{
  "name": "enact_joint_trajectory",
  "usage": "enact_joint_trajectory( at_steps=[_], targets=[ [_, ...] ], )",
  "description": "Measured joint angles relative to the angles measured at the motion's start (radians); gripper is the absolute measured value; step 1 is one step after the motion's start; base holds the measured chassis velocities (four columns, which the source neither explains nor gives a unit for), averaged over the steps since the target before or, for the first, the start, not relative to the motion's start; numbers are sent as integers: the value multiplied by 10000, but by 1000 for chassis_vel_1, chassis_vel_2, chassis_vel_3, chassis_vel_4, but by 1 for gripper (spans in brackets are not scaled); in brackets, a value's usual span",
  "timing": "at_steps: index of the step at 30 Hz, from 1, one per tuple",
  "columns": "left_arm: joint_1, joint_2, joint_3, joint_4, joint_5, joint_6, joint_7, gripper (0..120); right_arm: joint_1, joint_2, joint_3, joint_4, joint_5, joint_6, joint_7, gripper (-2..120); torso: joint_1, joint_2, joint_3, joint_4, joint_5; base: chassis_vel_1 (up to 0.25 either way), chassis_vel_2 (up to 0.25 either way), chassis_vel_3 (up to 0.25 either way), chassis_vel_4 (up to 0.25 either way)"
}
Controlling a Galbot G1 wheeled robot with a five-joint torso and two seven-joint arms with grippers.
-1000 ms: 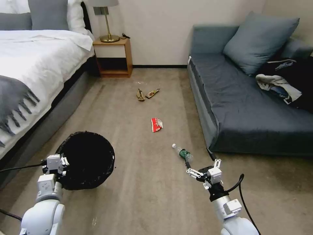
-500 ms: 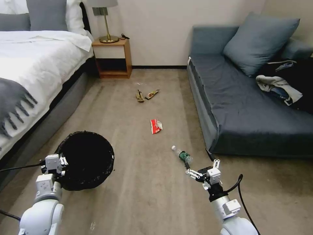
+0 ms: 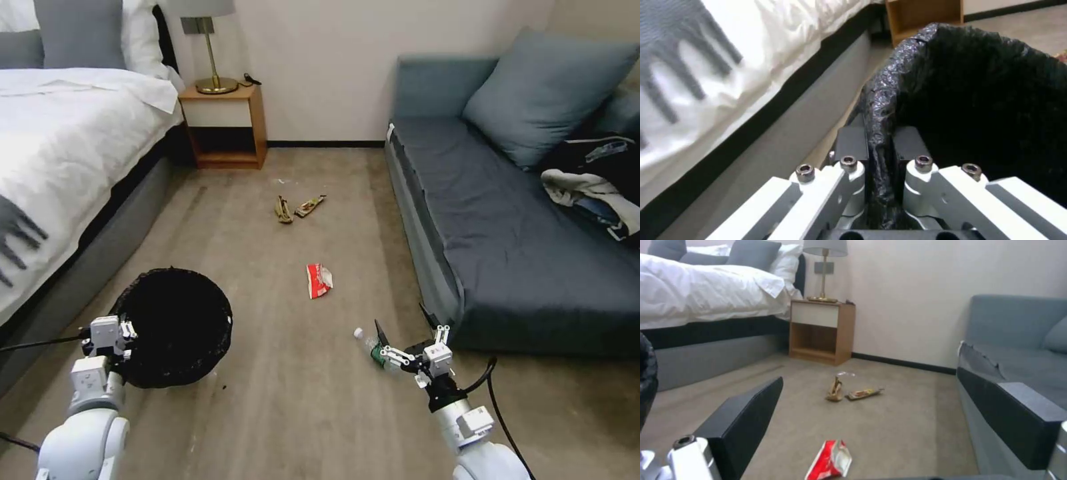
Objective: Pick up the trash bin, then pick up the garbage on the floor and place it into the trash bin.
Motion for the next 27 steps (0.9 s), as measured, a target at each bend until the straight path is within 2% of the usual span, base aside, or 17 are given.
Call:
enact_joint_trajectory(
  at_steps=[7, 15, 18, 19, 22, 23, 26, 27],
  targets=[
    [20, 68, -58, 20, -41, -16, -15, 8, 65, -430, -177, -98, 5, 12, 8, 100, 1, 0, 1, 0, 2, -158, 149, 162, -149],
    [-7, 127, -97, 69, -74, -15, -37, 8, 386, -1264, -760, -287, 680, -322, 34, 100, 0, 0, 0, -1, -1, -28, 32, 21, -40],
    [-15, 126, -104, 74, -67, -12, -50, 8, 894, -1848, -1289, -594, 1127, -1141, 44, 100, 0, 0, 0, 0, 0, 0, 0, 0, 0],
    [-15, 126, -104, 74, -67, -12, -50, 8, 894, -1848, -1289, -594, 1127, -1141, 44, 100, 0, 0, 0, 0, 0, 0, 0, 0, 0],
    [2, 145, -186, 74, -67, 0, -52, 8, 1493, -2475, -1710, -774, 2006, -2816, -520, 100, 1, 0, 0, 1, -1, 0, 0, 0, 0],
    [2, 145, -186, 74, -67, 0, -52, 8, 1493, -2475, -1710, -774, 2006, -2816, -520, 100, 1, 0, 0, 1, -1, 0, 0, 0, 0],
    [10, 168, -287, 103, -80, 5, -56, 8, 2129, -2714, -1988, -1026, 2845, -5076, -1463, 100, 1, 0, 0, 0, -1, 0, 0, 0, 0],
    [10, 168, -287, 103, -80, 5, -56, 8, 2129, -2714, -1988, -1026, 2845, -5076, -1463, 100, 1, 0, 0, 0, -1, 0, 0, 0, 0]
  ],
)
